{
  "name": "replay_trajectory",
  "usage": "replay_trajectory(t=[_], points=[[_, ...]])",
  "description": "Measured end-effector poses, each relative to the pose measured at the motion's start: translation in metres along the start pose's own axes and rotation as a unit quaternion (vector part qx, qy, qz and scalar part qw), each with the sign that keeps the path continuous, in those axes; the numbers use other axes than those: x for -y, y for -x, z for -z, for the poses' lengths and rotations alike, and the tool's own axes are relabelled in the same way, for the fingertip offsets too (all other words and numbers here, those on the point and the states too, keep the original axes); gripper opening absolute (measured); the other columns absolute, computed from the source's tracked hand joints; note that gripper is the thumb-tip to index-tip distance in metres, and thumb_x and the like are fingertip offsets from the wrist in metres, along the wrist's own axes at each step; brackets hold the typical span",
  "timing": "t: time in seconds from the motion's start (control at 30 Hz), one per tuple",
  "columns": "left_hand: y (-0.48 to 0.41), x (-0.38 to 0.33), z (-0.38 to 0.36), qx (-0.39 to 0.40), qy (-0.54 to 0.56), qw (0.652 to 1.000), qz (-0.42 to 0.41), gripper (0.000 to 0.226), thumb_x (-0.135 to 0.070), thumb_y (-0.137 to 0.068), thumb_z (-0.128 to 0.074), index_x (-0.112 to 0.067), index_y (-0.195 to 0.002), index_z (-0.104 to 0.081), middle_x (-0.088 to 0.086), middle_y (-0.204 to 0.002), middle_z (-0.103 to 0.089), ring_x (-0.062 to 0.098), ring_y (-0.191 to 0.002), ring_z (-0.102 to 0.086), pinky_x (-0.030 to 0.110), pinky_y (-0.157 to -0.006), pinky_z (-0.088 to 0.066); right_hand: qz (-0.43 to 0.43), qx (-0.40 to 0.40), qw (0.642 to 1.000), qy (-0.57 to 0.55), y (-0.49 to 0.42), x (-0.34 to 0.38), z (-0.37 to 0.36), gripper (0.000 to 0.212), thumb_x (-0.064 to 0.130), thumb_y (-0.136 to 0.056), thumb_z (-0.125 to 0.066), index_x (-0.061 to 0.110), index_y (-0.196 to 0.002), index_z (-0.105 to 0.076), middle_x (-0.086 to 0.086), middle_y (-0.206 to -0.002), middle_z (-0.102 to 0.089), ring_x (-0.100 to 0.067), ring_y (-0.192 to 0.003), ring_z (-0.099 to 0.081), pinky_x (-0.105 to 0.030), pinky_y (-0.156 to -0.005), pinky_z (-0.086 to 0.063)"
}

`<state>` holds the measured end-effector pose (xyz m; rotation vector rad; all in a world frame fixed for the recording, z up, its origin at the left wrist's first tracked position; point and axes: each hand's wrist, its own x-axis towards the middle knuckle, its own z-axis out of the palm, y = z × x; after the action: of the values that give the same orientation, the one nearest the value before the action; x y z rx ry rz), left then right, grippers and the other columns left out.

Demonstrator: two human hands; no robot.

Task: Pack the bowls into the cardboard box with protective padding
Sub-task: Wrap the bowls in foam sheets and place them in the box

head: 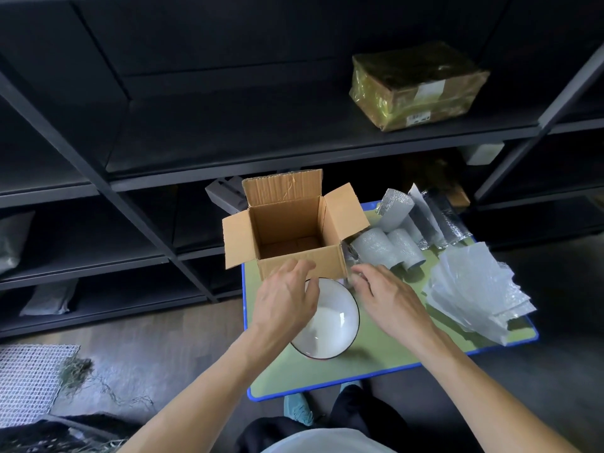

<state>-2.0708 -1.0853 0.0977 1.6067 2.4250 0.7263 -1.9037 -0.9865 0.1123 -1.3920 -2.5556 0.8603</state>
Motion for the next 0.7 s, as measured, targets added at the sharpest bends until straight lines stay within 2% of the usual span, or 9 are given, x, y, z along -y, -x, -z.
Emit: replay_trajectory(t=[0.1,0.23,0.4,0.5,0.7], points=[[-0.010,-0.013,-0.011,0.011,0.004,0.999,-0.046,0.026,-0.029,-0.095,-0.051,-0.021,-0.115,-0.066,-0.002,-0.104,-0.067,0.023,-0.094,-0.062,0.033,-0.069,-0.045,-0.013,-0.010,1.000,0.009,0.000,-0.016,0.008,0.027,0.033,-0.104,-0.042,0.026,-0.125,-0.057,0.005,-0.120,-0.059,-0.019,-0.112,-0.057,-0.036,-0.089,-0.044],[-0.025,-0.041,-0.025,0.020,0.011,0.994,-0.105,0.029,-0.032,-0.092,-0.045,-0.021,-0.109,-0.067,-0.002,-0.097,-0.065,0.023,-0.086,-0.060,0.034,-0.065,-0.046,-0.042,-0.012,0.998,0.041,0.004,-0.048,0.022,0.037,0.030,-0.102,-0.048,0.022,-0.138,-0.052,0.005,-0.135,-0.056,-0.018,-0.125,-0.051,-0.032,-0.097,-0.041],[-0.044,-0.079,-0.059,0.081,-0.006,0.985,-0.152,0.034,-0.030,-0.091,-0.052,-0.013,-0.116,-0.067,0.005,-0.110,-0.067,0.028,-0.100,-0.063,0.038,-0.082,-0.053,-0.087,0.000,0.994,0.067,0.013,-0.094,0.046,0.044,0.032,-0.103,-0.047,0.021,-0.145,-0.046,0.006,-0.148,-0.047,-0.017,-0.136,-0.042,-0.031,-0.102,-0.037],[-0.053,-0.108,-0.079,0.131,-0.028,0.977,-0.166,0.042,-0.035,-0.089,-0.043,-0.011,-0.116,-0.064,0.007,-0.113,-0.065,0.030,-0.105,-0.060,0.041,-0.087,-0.052,-0.124,0.007,0.990,0.067,0.019,-0.127,0.060,0.045,0.031,-0.102,-0.047,0.019,-0.145,-0.045,0.003,-0.147,-0.047,-0.019,-0.136,-0.040,-0.034,-0.101,-0.040],[-0.070,-0.161,-0.119,0.196,-0.060,0.957,-0.207,0.045,-0.032,-0.095,-0.054,-0.011,-0.135,-0.053,0.009,-0.135,-0.054,0.030,-0.126,-0.048,0.040,-0.101,-0.044,-0.183,0.024,0.979,0.089,0.025,-0.191,0.083,0.045,0.030,-0.102,-0.045,0.017,-0.146,-0.044,0.000,-0.146,-0.046,-0.023,-0.135,-0.039,-0.035,-0.101,-0.040]])
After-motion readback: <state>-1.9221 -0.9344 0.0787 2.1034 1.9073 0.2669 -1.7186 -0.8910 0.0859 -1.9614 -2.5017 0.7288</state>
